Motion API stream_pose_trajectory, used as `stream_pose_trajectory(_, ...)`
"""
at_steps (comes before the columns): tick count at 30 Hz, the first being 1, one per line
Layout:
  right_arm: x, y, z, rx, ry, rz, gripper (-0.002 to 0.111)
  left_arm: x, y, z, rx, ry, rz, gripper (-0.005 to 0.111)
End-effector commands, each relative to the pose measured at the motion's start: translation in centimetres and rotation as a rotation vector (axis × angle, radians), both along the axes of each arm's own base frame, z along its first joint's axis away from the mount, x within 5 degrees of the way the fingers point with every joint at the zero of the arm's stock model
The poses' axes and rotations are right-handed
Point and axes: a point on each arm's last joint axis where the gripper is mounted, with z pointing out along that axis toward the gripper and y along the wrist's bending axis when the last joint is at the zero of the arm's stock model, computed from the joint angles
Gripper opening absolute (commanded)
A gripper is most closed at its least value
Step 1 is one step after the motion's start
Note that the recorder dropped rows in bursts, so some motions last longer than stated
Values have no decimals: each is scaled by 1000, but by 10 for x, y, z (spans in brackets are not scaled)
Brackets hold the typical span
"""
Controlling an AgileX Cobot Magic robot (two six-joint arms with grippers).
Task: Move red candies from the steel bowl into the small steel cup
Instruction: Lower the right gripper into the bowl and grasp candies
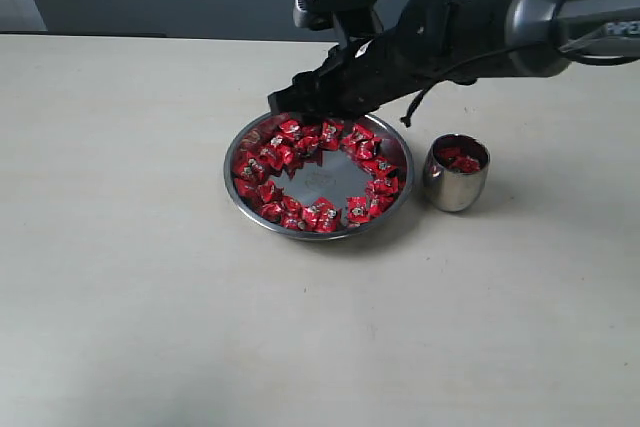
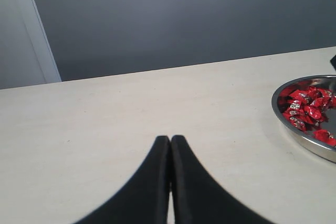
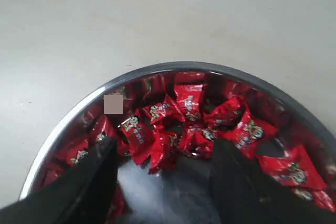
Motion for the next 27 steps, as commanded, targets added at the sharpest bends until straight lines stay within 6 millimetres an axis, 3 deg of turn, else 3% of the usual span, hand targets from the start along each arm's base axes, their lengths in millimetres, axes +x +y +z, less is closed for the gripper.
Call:
stream_pose_trajectory(1,9,29,-16,0,15,52,53,0,-1,0,-8,-8,-8,0)
stream_pose_trajectory(4,17,38,-33,-10,38,64,53,0,-1,0,-8,-8,-8,0)
stream_pose_trajectory(9,20,38,-50,-51,51,80,53,0,-1,0,-8,-8,-8,0)
stream_pose_trajectory(19,15,36,-64,-95,113,115,51,0,-1,0,-8,-8,-8,0)
stream_pose_trajectory(21,15,36,-65,-106,112,125,45,0,-1,0,-8,-8,-8,0)
stream_pose_trajectory(27,13,36,-66,-115,129,135,8,0,-1,0,-8,-8,-8,0)
